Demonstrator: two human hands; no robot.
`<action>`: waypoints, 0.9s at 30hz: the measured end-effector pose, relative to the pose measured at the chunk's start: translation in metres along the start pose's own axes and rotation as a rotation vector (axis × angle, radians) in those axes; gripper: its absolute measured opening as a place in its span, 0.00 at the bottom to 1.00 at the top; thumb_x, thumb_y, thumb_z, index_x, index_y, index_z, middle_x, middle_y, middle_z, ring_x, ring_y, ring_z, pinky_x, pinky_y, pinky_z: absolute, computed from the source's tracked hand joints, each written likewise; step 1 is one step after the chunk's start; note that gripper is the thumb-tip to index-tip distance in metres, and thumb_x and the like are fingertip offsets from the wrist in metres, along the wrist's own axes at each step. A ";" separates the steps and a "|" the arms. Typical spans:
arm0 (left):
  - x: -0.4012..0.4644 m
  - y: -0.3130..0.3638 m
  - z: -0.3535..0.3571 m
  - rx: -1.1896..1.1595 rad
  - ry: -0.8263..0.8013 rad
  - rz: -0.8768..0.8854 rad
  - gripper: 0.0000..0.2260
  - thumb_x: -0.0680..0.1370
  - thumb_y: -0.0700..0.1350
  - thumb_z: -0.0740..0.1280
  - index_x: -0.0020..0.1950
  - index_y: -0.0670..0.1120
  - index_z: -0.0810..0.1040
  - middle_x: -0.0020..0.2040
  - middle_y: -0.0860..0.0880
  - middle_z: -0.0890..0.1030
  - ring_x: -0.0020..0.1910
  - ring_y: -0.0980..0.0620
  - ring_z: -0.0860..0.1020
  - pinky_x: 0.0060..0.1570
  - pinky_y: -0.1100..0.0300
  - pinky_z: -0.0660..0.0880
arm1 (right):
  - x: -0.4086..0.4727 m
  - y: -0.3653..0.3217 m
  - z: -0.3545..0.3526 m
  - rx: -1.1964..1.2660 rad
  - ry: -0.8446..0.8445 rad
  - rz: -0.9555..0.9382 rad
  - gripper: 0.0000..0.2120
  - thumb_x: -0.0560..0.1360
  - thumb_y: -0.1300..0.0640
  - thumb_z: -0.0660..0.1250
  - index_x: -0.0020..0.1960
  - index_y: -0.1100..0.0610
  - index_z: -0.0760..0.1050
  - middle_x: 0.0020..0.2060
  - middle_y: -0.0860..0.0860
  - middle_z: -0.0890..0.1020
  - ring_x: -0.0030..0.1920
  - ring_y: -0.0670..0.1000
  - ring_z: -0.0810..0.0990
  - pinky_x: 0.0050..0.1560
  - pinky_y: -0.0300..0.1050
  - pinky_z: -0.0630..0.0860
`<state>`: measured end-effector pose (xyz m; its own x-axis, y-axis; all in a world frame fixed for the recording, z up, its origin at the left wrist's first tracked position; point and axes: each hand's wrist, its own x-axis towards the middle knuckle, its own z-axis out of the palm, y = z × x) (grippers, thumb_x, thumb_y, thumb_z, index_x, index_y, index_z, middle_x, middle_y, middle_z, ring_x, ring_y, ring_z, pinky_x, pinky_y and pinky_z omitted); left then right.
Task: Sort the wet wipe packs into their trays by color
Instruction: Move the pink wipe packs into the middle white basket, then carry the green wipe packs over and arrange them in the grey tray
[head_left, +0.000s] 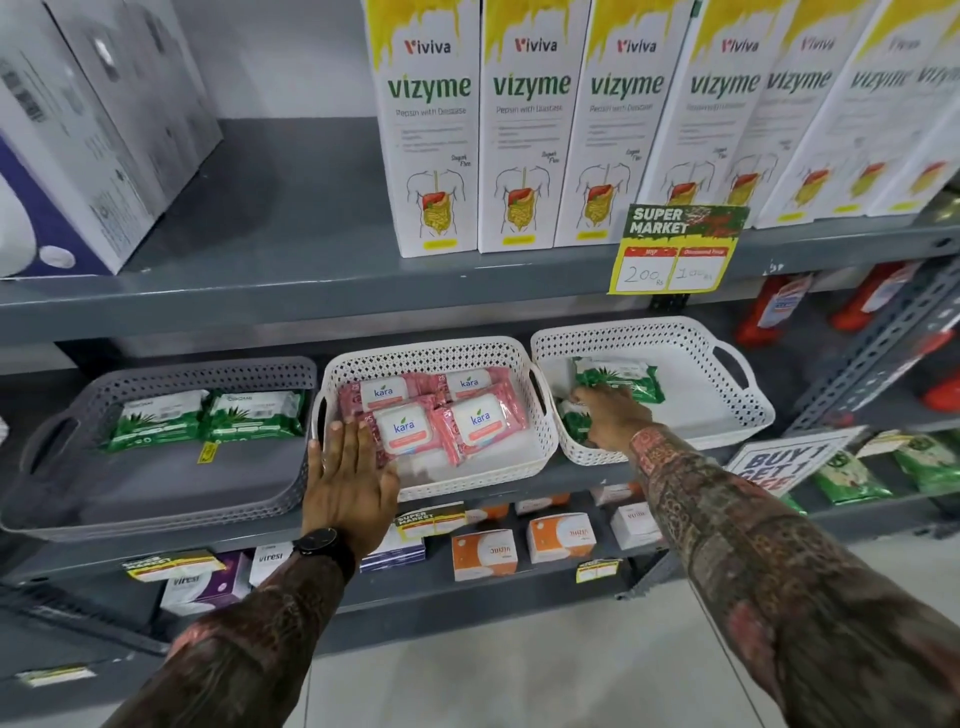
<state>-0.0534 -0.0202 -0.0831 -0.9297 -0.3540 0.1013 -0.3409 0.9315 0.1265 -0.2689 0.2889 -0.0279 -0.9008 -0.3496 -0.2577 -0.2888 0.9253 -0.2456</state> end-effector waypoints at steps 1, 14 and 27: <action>0.000 0.000 -0.002 -0.002 -0.007 -0.004 0.36 0.80 0.60 0.39 0.83 0.40 0.44 0.83 0.41 0.45 0.83 0.44 0.42 0.81 0.43 0.38 | -0.003 -0.002 -0.001 -0.005 0.022 0.007 0.39 0.71 0.70 0.69 0.77 0.44 0.67 0.73 0.52 0.73 0.73 0.62 0.67 0.63 0.64 0.77; -0.009 -0.108 -0.055 -0.239 0.174 -0.025 0.35 0.83 0.62 0.46 0.83 0.42 0.47 0.83 0.46 0.45 0.83 0.48 0.43 0.81 0.46 0.41 | -0.029 -0.192 -0.023 0.022 0.514 -0.311 0.34 0.69 0.52 0.80 0.72 0.48 0.73 0.64 0.56 0.79 0.64 0.62 0.73 0.58 0.63 0.77; -0.058 -0.327 -0.054 -0.144 0.124 -0.296 0.41 0.79 0.66 0.41 0.82 0.38 0.48 0.84 0.40 0.48 0.83 0.43 0.42 0.81 0.45 0.41 | -0.037 -0.509 0.117 -0.129 0.236 -0.666 0.39 0.69 0.48 0.80 0.75 0.49 0.67 0.67 0.56 0.74 0.67 0.63 0.73 0.55 0.62 0.81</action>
<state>0.1196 -0.3087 -0.0771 -0.7663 -0.6229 0.1576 -0.5621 0.7687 0.3053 -0.0501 -0.1866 -0.0028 -0.5621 -0.8182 0.1211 -0.8242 0.5418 -0.1646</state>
